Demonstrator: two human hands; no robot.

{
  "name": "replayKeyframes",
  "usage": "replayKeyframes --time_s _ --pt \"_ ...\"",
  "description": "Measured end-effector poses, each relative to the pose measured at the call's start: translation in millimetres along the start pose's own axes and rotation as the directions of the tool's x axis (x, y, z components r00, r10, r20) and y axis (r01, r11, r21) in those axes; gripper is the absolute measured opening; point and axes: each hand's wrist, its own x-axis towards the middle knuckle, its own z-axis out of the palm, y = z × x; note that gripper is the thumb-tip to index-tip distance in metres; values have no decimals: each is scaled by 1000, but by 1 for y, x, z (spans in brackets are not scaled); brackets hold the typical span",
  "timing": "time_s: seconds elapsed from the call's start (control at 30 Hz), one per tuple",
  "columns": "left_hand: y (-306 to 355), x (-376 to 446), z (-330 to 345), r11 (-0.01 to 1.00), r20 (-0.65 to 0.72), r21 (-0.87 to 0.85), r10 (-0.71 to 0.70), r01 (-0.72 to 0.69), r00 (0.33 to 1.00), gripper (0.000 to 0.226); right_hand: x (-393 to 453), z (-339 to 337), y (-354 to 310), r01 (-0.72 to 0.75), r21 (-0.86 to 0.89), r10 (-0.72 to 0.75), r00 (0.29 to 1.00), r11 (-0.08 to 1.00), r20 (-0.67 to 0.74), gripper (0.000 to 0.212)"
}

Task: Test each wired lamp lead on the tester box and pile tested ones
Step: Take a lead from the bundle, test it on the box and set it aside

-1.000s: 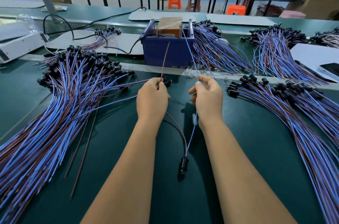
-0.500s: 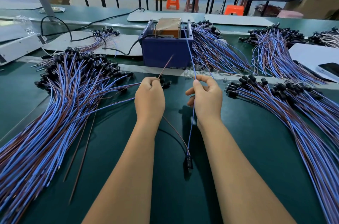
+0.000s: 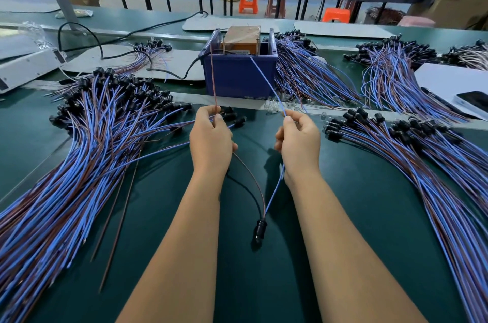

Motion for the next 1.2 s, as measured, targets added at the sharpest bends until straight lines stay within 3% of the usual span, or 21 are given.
replayKeyframes --time_s 0.33,1.2 --pt "1 4 -1 1000 -53 -12 -7 6 999 18 5 3 0 19 58 -13 996 998 -87 18" --pt "-2 7 3 998 -29 60 -2 4 1000 17 7 5 3 40 -28 -41 999 999 -32 25"
